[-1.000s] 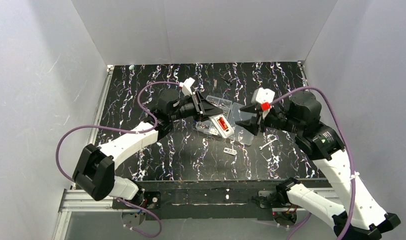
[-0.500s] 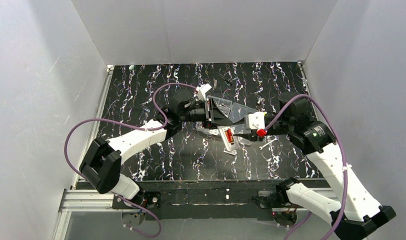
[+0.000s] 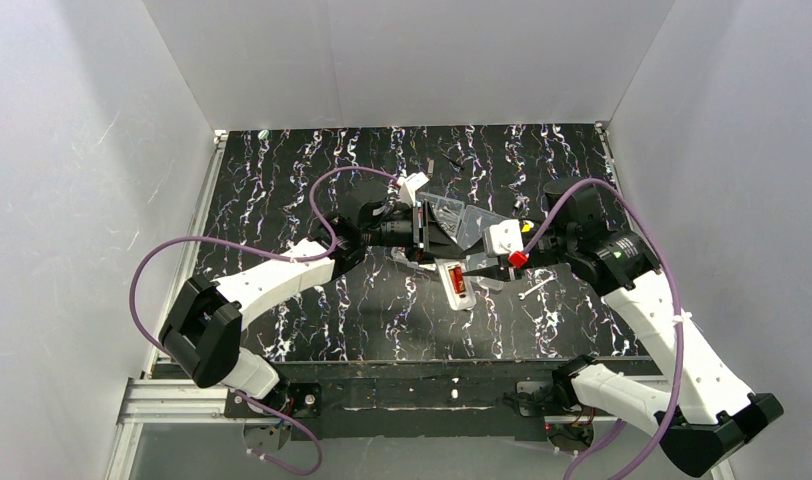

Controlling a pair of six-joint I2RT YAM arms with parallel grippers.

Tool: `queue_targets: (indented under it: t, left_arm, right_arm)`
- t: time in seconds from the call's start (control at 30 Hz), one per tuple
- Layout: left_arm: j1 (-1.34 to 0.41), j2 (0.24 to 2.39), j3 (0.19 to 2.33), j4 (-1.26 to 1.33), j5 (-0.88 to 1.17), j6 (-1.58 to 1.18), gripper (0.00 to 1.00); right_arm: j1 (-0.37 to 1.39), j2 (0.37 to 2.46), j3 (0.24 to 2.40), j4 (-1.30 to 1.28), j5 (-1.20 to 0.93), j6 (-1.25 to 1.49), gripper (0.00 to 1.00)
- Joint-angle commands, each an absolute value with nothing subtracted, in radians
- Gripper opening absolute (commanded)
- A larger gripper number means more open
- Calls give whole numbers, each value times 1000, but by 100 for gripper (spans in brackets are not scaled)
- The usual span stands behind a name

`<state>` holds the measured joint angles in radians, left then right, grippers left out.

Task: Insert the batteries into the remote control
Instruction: Load the battery into the remote control.

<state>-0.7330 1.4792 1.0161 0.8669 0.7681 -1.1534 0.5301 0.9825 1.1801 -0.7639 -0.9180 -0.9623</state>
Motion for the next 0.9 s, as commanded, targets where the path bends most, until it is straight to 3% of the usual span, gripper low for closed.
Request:
queue_targets:
  t: [0.0, 0.87]
  left_arm:
    - [-740, 1428, 1072, 891, 822, -1135, 0]
    - [-741, 1443, 1089, 880, 836, -1134, 0]
  right_arm:
    - [526, 1002, 1198, -765, -942, -940, 43]
    - [526, 1032, 1168, -746, -931, -905, 34]
